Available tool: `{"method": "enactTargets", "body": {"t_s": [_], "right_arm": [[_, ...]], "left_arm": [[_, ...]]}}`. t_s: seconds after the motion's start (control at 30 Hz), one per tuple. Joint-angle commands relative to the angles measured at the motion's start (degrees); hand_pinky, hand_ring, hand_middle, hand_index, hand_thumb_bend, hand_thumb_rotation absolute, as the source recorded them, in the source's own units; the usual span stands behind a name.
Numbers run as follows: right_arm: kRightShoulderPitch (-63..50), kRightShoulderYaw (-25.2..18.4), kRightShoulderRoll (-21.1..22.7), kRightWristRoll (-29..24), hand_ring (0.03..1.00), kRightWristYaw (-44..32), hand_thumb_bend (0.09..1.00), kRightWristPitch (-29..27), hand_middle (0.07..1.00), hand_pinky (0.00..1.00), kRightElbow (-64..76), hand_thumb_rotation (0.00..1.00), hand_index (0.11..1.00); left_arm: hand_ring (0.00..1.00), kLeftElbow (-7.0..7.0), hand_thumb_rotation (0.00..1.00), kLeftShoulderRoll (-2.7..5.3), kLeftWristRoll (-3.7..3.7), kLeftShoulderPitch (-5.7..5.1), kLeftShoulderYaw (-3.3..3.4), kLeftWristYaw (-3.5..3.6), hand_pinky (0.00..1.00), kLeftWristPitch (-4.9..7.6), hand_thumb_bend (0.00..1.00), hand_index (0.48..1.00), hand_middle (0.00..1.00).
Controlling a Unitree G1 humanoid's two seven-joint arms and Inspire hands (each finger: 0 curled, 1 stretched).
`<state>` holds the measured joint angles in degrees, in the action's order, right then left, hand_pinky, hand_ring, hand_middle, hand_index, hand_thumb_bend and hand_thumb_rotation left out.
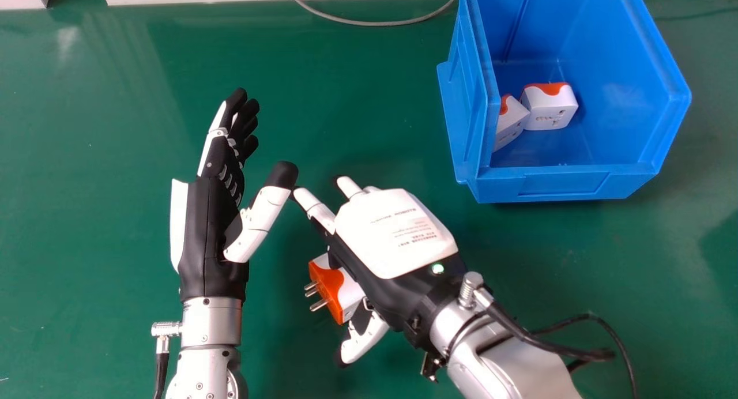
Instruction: Pick all objects and put in blue box
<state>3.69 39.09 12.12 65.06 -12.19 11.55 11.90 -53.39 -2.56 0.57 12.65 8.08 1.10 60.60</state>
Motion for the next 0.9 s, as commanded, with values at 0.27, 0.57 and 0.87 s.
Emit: {"method": "enactTargets", "body": {"t_s": [0.27, 0.57, 0.87], "right_arm": [[-2.23, -2.52, 1.38, 0.45, 0.956, -1.65, 0.996, -0.88, 0.962, 0.85, 7.68, 0.14, 0.914], [-4.82, -4.33, 1.65, 1.31, 0.956, -4.01, 1.000, -1.19, 0.964, 0.84, 13.09, 0.14, 0.905], [-2.58, -4.43, 0.63, 1.58, 0.956, -1.29, 0.887, -1.92, 0.962, 0.85, 7.37, 0.06, 0.900]], "left_arm": [[0.92, 0.70, 0.66, 0.22, -0.10, 0.16, -0.28, 0.05, 0.94, 1.21, 0.89, 0.908, 0.91], [0.92, 0.68, 0.65, 0.36, 1.10, 0.44, -0.28, 1.46, 0.95, 1.17, 0.88, 0.911, 0.91], [0.93, -0.17, 0.65, 0.14, -0.20, 1.22, -0.08, 0.23, 0.95, 1.39, 0.87, 0.908, 0.91]]}}
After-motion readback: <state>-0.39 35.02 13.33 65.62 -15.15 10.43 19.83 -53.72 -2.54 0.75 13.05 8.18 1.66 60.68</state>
